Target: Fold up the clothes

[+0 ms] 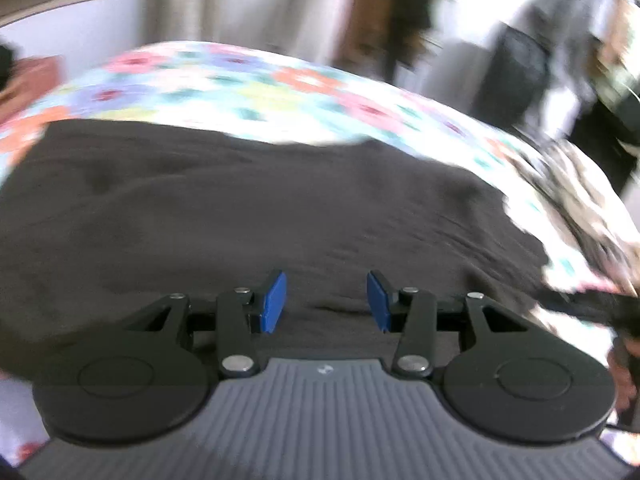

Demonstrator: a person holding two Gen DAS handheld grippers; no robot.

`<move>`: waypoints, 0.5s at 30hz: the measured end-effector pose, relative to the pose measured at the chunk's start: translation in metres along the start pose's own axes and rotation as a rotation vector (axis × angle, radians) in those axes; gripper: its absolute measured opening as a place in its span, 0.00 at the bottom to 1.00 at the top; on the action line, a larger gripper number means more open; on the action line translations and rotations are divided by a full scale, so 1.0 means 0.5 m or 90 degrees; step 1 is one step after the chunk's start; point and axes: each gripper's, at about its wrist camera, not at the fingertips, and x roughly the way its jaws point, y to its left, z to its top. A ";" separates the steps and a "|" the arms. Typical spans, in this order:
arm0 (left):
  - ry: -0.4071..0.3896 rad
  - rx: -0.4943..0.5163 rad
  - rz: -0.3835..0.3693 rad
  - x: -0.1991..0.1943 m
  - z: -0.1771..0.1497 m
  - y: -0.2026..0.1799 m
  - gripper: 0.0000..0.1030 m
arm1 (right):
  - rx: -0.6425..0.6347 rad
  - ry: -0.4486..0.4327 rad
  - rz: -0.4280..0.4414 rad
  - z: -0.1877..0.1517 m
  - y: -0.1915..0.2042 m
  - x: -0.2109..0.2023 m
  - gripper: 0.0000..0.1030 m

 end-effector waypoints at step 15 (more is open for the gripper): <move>0.054 0.137 -0.100 0.140 -0.042 -0.188 0.46 | 0.151 0.057 0.147 0.051 -0.085 0.108 0.54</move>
